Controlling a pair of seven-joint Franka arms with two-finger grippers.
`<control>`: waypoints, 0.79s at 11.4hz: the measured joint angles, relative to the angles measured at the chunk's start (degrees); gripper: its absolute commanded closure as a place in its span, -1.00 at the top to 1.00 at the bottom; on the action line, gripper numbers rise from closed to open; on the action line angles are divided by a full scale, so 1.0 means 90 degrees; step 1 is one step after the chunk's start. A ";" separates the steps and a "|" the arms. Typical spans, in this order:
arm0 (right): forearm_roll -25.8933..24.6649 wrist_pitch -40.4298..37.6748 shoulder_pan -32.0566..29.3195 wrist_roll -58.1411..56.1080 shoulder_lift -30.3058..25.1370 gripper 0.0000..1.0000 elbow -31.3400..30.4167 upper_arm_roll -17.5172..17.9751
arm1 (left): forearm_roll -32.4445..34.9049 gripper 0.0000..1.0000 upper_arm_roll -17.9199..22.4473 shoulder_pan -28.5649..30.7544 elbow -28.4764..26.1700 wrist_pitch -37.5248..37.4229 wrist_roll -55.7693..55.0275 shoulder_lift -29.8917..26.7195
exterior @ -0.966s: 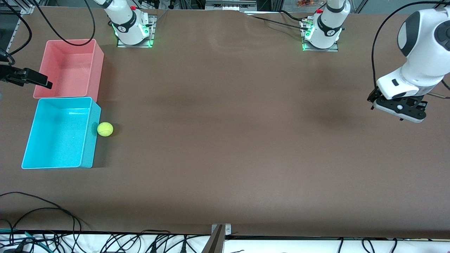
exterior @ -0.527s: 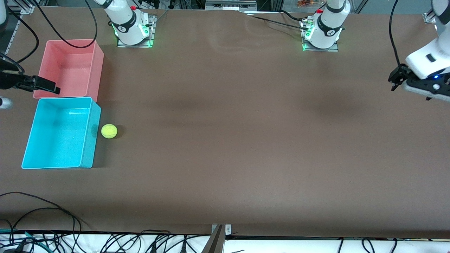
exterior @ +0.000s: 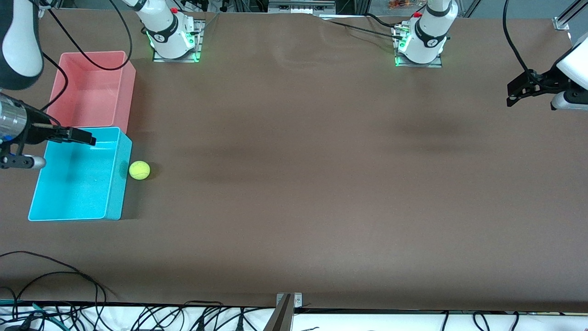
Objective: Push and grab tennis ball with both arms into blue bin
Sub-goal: 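Lower the right gripper onto the tennis ball and grasp it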
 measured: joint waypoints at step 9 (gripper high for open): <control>-0.0773 0.1224 0.0931 0.0673 0.1593 1.00 -0.0306 0.0026 | -0.0314 1.00 -0.0532 0.0134 0.0113 -0.0275 -0.1101 0.0025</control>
